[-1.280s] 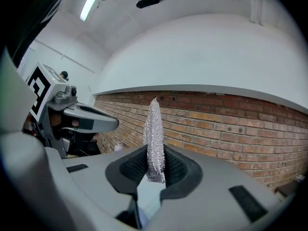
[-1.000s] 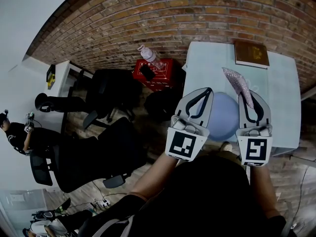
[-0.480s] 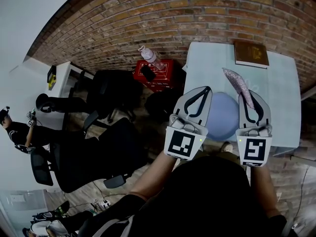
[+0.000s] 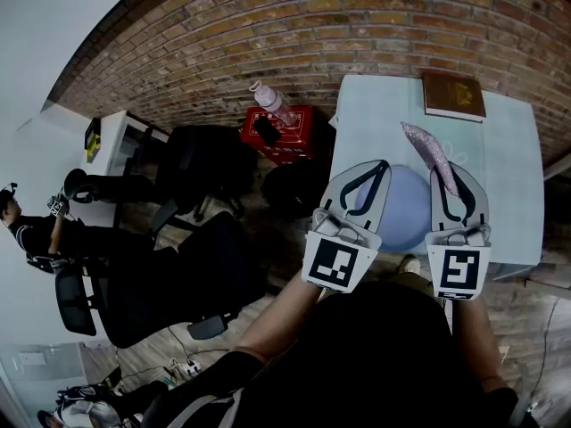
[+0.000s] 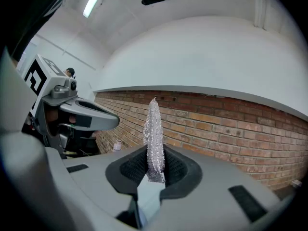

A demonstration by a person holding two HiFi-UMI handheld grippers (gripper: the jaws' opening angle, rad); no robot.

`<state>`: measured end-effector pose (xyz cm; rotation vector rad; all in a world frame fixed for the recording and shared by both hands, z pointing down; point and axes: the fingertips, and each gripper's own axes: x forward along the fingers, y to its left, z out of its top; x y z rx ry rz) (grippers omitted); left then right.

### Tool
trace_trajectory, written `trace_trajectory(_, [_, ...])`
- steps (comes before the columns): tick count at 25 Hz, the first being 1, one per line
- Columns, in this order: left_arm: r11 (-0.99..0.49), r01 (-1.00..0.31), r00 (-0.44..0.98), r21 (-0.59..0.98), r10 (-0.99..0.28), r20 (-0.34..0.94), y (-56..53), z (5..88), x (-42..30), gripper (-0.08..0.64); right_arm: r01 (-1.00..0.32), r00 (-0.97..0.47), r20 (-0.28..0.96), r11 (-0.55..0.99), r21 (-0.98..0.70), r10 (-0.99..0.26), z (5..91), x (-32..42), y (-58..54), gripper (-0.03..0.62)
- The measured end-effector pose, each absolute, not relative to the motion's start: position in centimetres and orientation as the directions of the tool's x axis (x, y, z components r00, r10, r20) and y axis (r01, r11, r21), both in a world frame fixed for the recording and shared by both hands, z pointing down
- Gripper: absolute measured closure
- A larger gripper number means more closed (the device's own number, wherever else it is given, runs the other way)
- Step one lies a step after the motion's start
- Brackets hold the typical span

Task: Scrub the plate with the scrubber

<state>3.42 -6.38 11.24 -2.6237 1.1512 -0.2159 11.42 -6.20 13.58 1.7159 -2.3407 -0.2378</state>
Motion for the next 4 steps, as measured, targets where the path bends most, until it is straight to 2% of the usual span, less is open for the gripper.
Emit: trace_trajectory(4, [-0.65,-0.701,0.674,-0.295,-0.739,0.026,-6.55,11.3,3.38,0.537,-0.923,-0.294,0.027,0.291,0.252,-0.955,12.75,11.22,-6.64,0.514])
